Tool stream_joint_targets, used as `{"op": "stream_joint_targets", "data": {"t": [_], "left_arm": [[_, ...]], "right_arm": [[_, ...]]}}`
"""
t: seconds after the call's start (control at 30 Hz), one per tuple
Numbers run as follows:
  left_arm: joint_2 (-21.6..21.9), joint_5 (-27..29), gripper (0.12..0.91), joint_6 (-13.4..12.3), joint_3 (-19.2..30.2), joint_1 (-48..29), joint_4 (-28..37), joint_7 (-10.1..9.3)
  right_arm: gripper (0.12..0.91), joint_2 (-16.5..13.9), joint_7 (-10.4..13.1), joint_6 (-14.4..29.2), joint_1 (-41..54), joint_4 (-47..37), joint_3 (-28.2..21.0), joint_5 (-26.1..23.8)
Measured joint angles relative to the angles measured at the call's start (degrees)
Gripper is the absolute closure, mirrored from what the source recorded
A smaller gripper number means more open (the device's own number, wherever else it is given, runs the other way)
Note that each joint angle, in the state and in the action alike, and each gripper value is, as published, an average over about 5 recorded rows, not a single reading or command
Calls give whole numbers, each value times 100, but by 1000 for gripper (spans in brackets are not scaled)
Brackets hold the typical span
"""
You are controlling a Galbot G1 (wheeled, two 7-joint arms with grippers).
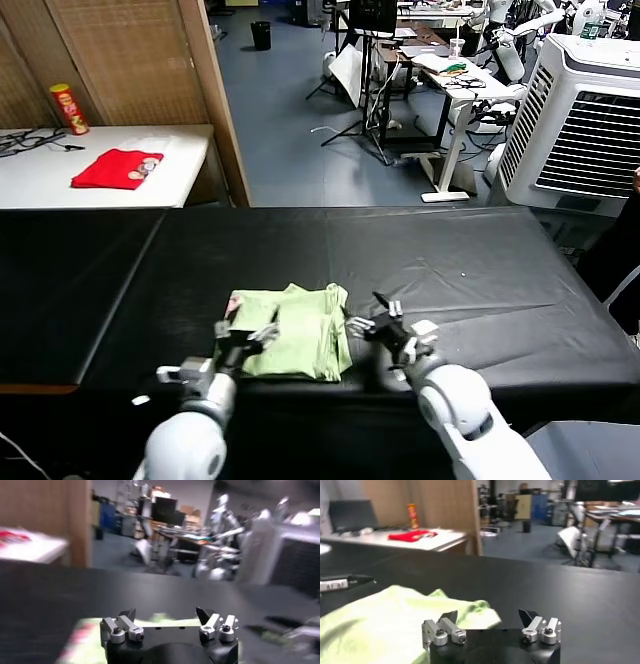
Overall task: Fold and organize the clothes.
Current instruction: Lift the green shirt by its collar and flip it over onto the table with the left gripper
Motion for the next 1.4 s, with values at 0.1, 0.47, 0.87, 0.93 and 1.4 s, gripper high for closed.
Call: {"op": "stream_joint_targets", "data": {"t": [0.1,0.47,0.87,0.93,1.4], "left_arm": [[-7,34,232,-90,-219,115,73,86],[-58,-495,232,-517,-690,203,514,568],[-9,-2901,232,-125,-1166,94,894,970],[-11,-3243,232,-18,-1188,73,943,971],[-26,-4042,725,96,-1175,-54,1143,941]], "right_arm": [[227,3,52,3,29,-163,-132,-481],[227,61,308,680,-143,-10,34,-17],[227,-71,269,977,-534,672,414,553],[227,-71,268,980,-569,722,449,555],[227,-3,269,1054,-725,791,573,462]]}}
